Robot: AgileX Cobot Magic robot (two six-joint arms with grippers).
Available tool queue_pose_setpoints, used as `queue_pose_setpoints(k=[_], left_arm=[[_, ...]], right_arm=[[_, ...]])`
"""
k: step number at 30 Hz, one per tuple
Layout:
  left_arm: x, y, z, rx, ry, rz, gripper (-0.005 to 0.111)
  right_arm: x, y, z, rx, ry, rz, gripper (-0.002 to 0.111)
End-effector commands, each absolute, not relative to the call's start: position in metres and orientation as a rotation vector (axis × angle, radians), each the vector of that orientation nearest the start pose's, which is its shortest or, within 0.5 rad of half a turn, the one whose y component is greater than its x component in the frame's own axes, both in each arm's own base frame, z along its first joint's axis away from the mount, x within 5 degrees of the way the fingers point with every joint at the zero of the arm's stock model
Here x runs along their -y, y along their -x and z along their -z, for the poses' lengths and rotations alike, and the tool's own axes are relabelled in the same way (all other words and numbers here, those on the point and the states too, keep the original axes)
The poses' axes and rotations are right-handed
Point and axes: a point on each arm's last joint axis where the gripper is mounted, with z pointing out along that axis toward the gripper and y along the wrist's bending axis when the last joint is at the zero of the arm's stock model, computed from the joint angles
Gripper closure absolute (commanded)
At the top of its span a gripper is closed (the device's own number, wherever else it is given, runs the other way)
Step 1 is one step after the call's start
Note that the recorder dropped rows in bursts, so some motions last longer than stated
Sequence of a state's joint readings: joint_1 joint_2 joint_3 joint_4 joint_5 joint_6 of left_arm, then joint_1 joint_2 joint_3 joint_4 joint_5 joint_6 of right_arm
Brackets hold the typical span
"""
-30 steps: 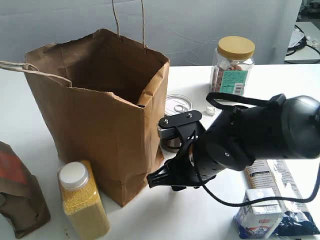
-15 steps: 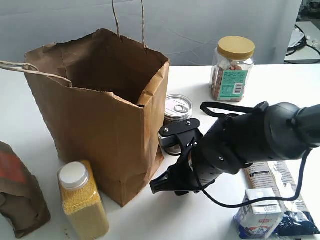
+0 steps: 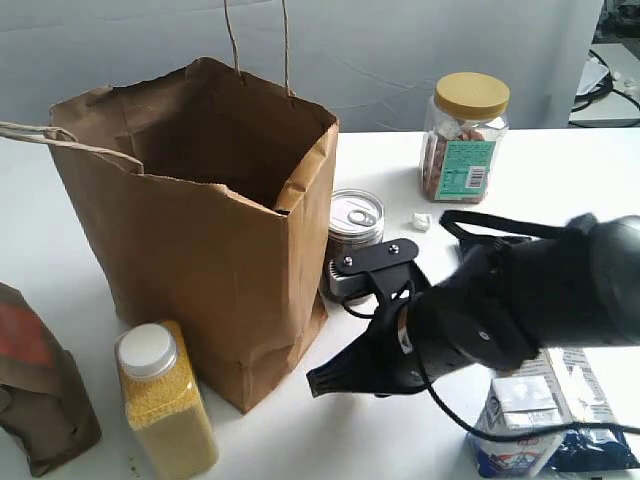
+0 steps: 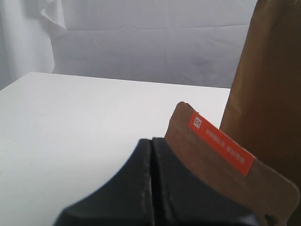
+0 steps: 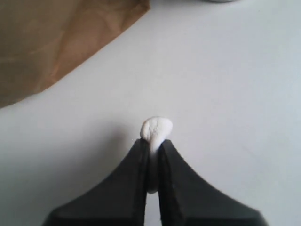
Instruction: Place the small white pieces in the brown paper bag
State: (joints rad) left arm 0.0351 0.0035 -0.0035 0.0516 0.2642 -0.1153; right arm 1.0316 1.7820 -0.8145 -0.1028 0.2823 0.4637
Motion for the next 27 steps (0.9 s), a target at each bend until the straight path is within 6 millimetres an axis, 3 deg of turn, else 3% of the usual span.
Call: queue_pose_setpoints(k=[1, 8, 15, 18, 22, 27], left_arm=[[-0.003, -0.055, -0.190, -1.741, 0.102, 0.026, 0.107], [-0.003, -0.055, -0.190, -1.741, 0.102, 0.026, 0.107], [-0.003, -0.055, -0.190, -1.741, 0.102, 0.026, 0.107], [-0.003, -0.055, -0.190, -1.741, 0.102, 0.026, 0.107], [-0.003, -0.055, -0.190, -1.741, 0.102, 0.026, 0.107], [-0.003, -0.055, -0.190, -1.741, 0.102, 0.026, 0.107]], right_arm=[[-0.246, -0.131, -0.151, -2.529, 0.873, -0.527, 0.108], [-0.217, -0.088, -0.206, -2.289, 0.874, -0.802, 0.108], [-0.198, -0.072, -0.276, -1.901, 0.790, -1.091, 0.108], [-0.203, -0.079, -0.299, -1.817, 0.779, -1.089, 0.108], [-0.224, -0.096, -0.330, -1.769, 0.810, -1.021, 0.108], [-0.259, -0.124, -0.344, -1.791, 0.836, -0.918, 0.108]])
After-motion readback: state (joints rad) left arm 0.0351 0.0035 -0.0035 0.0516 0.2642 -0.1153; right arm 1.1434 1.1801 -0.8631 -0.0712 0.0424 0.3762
